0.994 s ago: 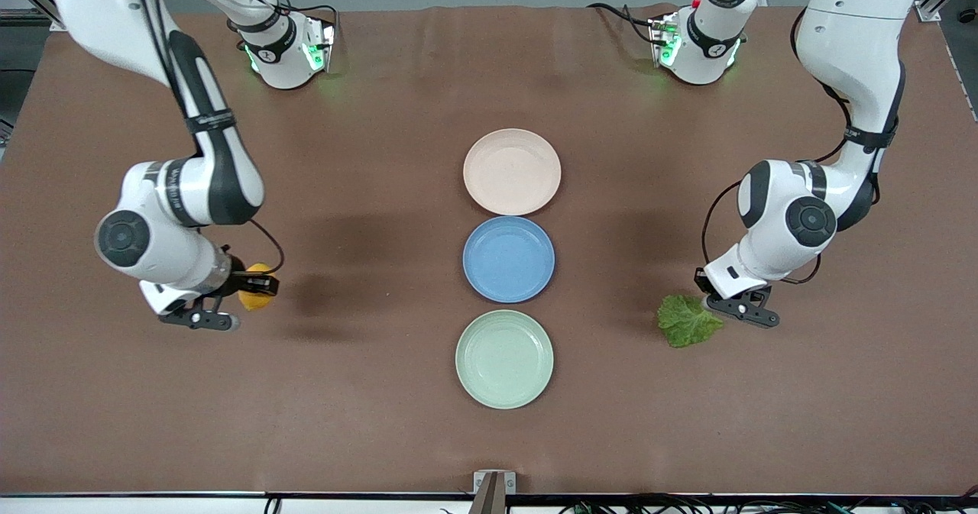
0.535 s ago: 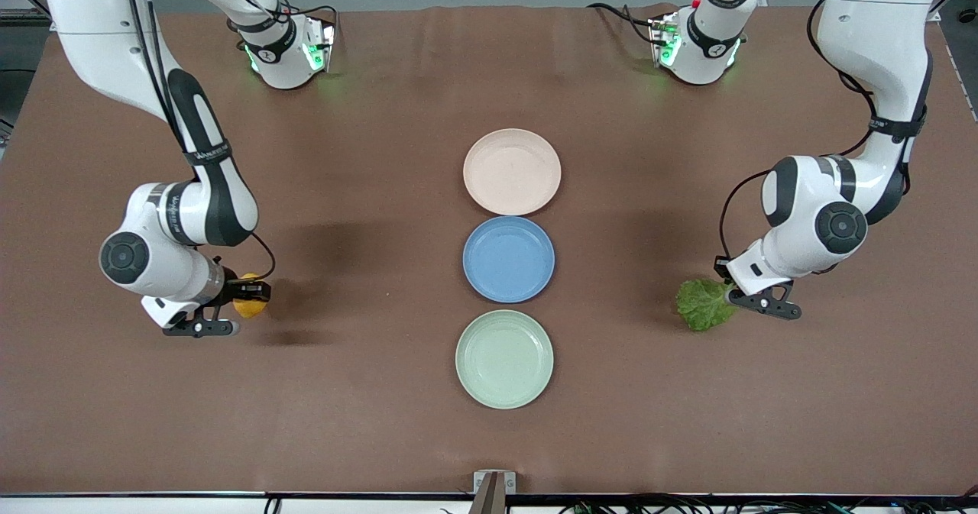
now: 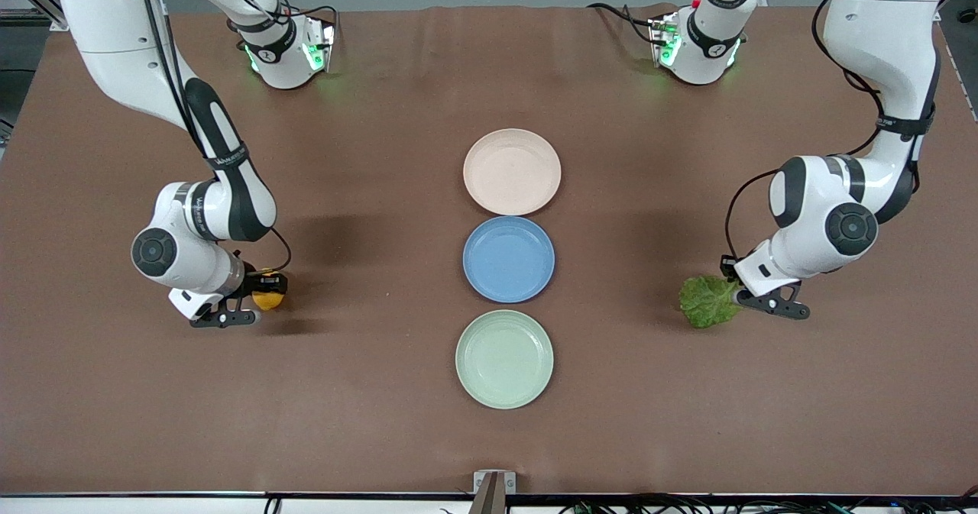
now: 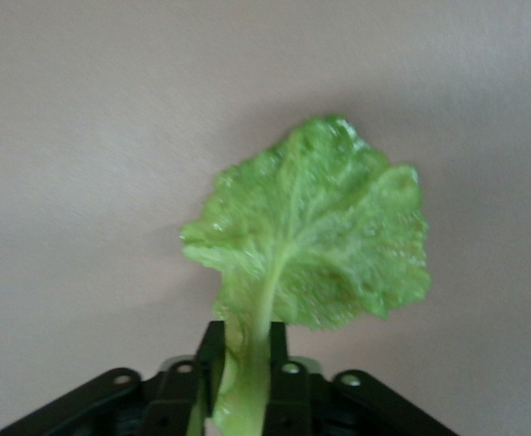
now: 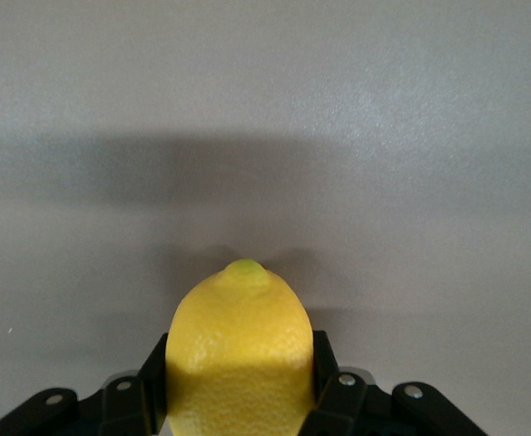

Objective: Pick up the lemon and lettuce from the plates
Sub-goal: 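Lower the lettuce with the left gripper while the right gripper lowers the lemon, then open the left gripper releasing the lettuce while the right gripper releases the lemon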

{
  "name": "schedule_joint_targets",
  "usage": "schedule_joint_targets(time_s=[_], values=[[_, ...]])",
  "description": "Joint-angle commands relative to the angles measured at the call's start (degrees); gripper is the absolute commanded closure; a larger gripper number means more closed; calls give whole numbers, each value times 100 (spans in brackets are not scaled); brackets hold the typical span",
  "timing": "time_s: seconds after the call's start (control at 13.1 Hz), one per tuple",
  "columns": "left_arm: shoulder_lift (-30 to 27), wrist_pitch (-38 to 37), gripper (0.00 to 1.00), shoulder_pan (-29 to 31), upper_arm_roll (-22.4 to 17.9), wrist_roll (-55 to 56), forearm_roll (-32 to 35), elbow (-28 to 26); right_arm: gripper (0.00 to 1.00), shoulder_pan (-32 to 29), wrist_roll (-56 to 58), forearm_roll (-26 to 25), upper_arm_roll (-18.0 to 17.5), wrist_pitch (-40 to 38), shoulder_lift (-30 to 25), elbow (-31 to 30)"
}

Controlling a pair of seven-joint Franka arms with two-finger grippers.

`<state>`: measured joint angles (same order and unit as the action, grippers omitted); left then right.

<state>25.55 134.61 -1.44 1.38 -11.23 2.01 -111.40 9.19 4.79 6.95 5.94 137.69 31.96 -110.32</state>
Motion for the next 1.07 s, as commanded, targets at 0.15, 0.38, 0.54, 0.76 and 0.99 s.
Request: schedule_joint_targets(time_s=[0.15, 0.38, 0.54, 0.76, 0.99], values=[[-76, -696, 0, 82, 37, 16, 142, 907, 98, -32, 128, 149, -163, 82, -348, -561], [-313, -1532, 0, 91, 37, 33, 133, 1549, 1, -40, 119, 149, -155, 56, -348, -499], [-559, -2086, 0, 117, 20, 86, 72, 1884, 0, -49, 93, 140, -146, -84, -453, -351], [-910, -2561, 0, 249, 20, 86, 124, 2288, 0, -102, 75, 131, -111, -1318, -602, 455], [-1156, -2957, 0, 548, 28, 77, 98, 2562, 0, -356, 119, 61, -102, -2603, -647, 1414]])
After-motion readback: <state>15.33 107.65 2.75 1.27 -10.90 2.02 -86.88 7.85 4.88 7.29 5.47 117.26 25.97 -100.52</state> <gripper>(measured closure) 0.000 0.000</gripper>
